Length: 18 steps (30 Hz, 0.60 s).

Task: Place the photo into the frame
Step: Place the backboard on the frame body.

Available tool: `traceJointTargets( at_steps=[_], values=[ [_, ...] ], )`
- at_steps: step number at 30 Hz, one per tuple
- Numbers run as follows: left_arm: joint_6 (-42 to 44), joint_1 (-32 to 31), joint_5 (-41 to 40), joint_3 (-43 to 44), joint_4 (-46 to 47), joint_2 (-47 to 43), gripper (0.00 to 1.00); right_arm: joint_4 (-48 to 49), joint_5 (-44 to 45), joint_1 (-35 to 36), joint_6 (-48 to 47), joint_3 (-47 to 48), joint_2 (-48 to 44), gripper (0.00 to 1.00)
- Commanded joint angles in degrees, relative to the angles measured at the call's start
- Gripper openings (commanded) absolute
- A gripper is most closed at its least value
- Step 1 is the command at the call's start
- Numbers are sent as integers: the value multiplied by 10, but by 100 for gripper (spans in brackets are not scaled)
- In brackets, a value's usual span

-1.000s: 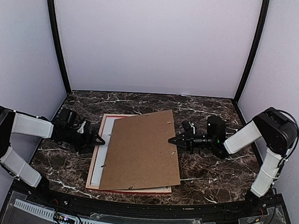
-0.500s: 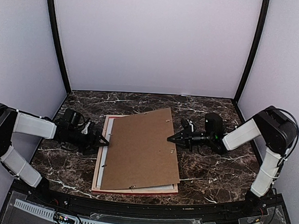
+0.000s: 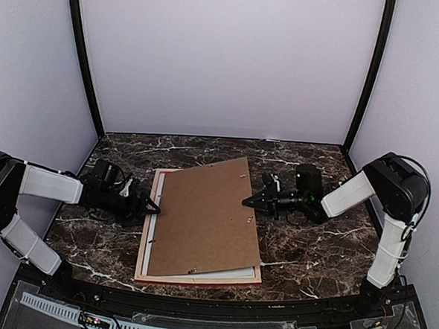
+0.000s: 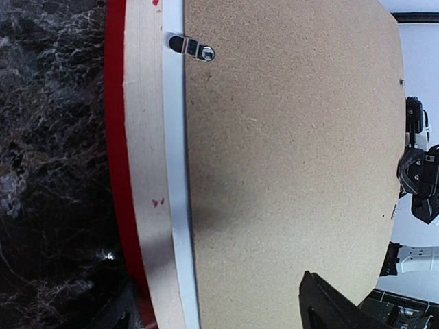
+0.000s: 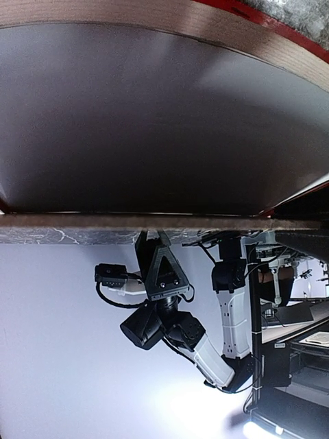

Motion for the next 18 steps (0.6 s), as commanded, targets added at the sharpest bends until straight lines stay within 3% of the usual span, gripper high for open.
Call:
traceJointTargets(
  at_steps=[1, 18],
  values=[
    [3, -3, 8, 17, -4, -1, 84, 48, -12, -1, -8, 23, 9, 0],
    [3, -2, 8, 15, -4, -1, 84, 49, -4, 10, -13, 40, 42, 0]
  ],
)
